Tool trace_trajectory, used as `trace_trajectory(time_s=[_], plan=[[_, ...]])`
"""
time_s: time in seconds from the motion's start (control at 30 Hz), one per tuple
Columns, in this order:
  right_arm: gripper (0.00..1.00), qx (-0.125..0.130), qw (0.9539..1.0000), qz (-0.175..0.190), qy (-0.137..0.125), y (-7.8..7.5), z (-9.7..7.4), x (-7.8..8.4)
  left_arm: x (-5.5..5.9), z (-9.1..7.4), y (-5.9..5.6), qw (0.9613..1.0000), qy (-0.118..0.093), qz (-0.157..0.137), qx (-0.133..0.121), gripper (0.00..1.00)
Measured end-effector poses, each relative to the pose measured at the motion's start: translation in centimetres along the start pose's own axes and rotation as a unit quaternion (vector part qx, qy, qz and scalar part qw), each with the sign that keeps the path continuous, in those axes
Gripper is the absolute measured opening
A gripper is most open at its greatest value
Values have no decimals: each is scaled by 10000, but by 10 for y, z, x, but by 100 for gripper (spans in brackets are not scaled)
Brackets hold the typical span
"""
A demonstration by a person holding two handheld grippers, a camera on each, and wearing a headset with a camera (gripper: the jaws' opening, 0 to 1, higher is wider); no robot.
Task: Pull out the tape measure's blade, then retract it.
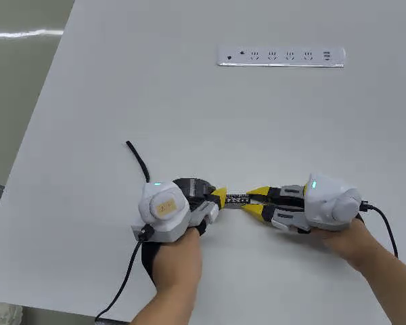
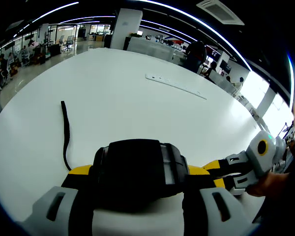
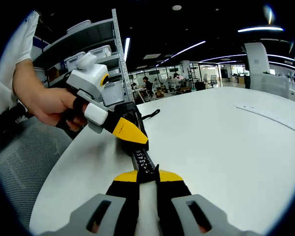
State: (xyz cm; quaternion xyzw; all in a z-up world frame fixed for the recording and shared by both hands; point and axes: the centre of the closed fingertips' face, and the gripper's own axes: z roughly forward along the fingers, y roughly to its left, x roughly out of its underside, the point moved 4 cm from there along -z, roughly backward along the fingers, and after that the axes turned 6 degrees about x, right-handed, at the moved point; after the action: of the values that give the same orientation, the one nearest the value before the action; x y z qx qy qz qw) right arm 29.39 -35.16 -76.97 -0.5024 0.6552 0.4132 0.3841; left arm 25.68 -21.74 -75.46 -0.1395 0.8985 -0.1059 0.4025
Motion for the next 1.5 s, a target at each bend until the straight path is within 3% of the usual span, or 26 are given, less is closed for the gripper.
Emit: trace_trajectory(time_s=[1.5], plan=[[11,-211,9997,-87,30,11,34,-11,-2,-1,1,9998,-54,-187,106,71]])
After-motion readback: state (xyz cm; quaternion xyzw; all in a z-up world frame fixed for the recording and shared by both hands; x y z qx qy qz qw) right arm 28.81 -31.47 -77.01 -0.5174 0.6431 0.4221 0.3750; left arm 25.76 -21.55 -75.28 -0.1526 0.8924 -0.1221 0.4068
